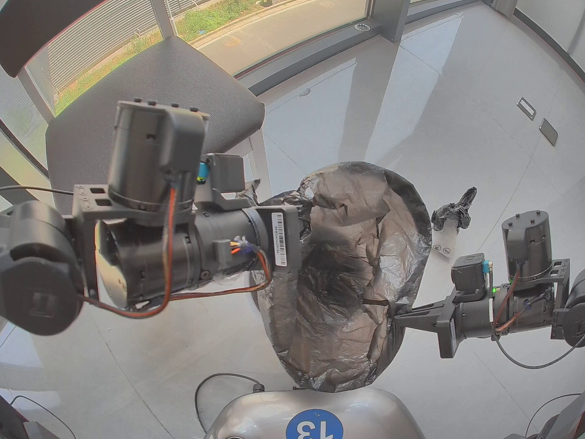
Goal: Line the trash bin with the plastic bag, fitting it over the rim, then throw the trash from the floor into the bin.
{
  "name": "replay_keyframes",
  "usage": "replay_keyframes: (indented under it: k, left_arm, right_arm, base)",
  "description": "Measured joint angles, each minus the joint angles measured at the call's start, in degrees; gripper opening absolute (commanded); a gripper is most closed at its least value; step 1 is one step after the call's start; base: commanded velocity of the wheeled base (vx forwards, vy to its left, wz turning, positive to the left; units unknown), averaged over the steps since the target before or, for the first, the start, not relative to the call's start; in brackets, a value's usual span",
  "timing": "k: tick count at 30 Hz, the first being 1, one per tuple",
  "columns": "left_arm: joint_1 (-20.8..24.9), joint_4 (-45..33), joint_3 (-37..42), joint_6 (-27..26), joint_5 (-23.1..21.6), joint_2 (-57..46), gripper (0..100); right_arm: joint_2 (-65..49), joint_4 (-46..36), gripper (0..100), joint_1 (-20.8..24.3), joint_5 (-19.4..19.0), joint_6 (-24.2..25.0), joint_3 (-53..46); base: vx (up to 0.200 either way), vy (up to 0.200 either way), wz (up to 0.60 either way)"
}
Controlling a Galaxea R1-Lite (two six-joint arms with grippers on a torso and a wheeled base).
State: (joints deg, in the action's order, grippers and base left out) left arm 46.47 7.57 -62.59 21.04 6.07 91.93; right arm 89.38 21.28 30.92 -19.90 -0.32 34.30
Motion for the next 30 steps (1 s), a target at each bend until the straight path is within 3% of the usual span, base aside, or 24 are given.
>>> replay_keyframes:
  k: [13, 23, 30]
  left_arm:
    - [-2.9, 3.3, -2.4, 0.1, -1.8, 12.4, 0]
    - [-5.4, 5.9, -4.9, 2.2, -2.7, 16.3, 0]
    - [-7.3, 5.7, -1.0, 2.4, -2.3, 14.5, 0]
  right_arm:
    - [-7.3, -1.5, 0, -4.0, 0.0, -0.3, -4.0]
    - [-8.1, -1.6, 0, -2.4, 0.0, -0.7, -0.2]
    - [-7.7, -1.6, 0, -0.4, 0.0, -0.8, 1.2]
  base:
    - [0.000, 0.000, 0.00]
    - [0.000, 0.000, 0.00]
    - [0.000, 0.000, 0.00]
